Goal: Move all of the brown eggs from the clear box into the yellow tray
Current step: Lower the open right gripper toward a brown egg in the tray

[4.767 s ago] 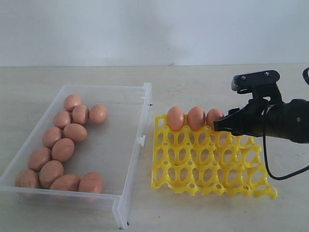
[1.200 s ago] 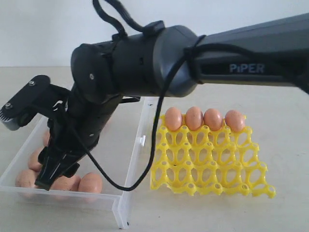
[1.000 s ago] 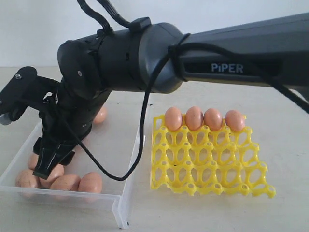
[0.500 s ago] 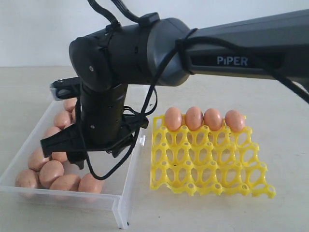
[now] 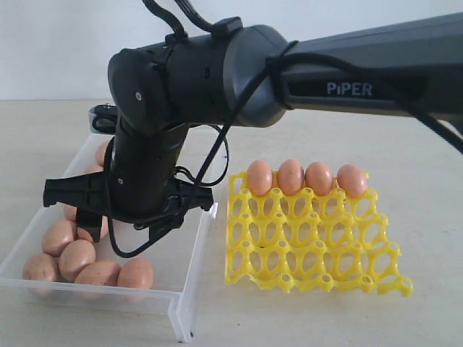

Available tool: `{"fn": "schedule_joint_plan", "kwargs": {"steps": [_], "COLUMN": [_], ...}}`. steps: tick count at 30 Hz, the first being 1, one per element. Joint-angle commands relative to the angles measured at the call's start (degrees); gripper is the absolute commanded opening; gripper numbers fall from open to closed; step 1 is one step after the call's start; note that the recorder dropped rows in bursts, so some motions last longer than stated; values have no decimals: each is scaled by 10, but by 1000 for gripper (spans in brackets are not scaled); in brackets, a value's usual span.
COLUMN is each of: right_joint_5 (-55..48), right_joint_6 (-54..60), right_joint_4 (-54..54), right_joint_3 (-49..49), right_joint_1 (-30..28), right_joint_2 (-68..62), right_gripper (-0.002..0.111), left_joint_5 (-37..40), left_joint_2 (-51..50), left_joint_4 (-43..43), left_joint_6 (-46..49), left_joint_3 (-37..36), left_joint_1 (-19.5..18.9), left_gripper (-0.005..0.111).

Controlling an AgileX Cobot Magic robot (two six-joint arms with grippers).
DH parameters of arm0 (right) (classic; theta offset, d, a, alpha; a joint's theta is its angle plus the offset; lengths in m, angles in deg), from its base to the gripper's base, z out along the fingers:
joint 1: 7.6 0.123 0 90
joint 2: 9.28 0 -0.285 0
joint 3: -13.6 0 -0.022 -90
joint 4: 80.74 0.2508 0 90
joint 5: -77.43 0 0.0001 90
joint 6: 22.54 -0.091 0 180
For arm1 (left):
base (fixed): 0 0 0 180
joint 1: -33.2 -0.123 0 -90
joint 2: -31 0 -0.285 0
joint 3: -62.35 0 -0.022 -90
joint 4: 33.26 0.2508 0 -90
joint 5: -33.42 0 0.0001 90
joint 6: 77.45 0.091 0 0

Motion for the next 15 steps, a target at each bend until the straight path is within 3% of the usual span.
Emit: {"fn": "schedule_joint_plan", "kwargs": {"steps": [1,15], "right_joint_5": [8,59], "right_joint_6": [-19,-57], "right_joint_4": [13,48], "right_joint_3": [2,2], "right_joint_1": [10,29], "right_joint_2": [-6,-37], "right_gripper": [61,57], "left_joint_5": [0,0], "left_joint_2": [-2,-2], "left_joint_4": [-3,-3], "left_joint_6": [0,0], "left_joint_3": [2,2], "left_joint_1": [0,0], "left_gripper": [-4,-4]}}
